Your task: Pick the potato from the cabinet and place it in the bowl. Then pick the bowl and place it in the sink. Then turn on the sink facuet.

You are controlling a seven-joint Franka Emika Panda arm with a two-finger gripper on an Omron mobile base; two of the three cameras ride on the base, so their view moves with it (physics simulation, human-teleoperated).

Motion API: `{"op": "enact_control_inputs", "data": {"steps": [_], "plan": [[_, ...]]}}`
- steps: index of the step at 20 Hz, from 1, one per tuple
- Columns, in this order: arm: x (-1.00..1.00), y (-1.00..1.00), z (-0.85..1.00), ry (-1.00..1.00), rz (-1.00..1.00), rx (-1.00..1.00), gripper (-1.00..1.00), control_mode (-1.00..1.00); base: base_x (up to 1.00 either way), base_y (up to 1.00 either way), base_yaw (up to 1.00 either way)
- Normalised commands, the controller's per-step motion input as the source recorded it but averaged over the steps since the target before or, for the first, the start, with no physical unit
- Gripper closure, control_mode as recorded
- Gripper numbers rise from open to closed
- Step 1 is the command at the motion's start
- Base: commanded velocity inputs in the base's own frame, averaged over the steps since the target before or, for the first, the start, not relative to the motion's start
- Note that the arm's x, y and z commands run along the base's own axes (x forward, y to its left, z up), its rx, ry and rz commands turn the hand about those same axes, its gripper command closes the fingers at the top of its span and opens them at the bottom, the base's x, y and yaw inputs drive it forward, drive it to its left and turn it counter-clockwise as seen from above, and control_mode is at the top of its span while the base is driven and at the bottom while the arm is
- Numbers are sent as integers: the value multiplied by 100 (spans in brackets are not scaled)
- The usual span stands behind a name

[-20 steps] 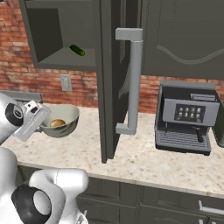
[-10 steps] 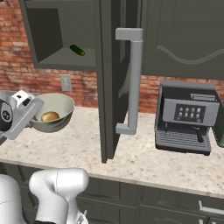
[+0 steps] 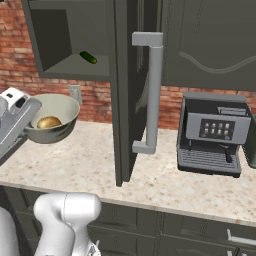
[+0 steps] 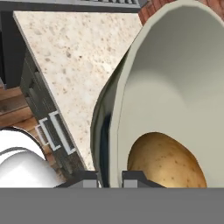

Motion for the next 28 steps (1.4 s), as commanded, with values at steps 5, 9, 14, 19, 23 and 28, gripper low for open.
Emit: {"op": "enact_control_inputs", "data": {"steps": [5,9,14,19,23,28], "plan": [[-26,1,0,0,0,-3,100,-100,0,0,0],[-10,2,0,0,0,-3,100,100,-32,0,0],[0,0,0,0,0,0,100,100,-98,0,0],[0,0,0,0,0,0,100,100,-40,6,0],[0,0,0,0,0,0,100,100,-25,9,0],[0,0,0,0,0,0,100,100,-26,43,-28]]}}
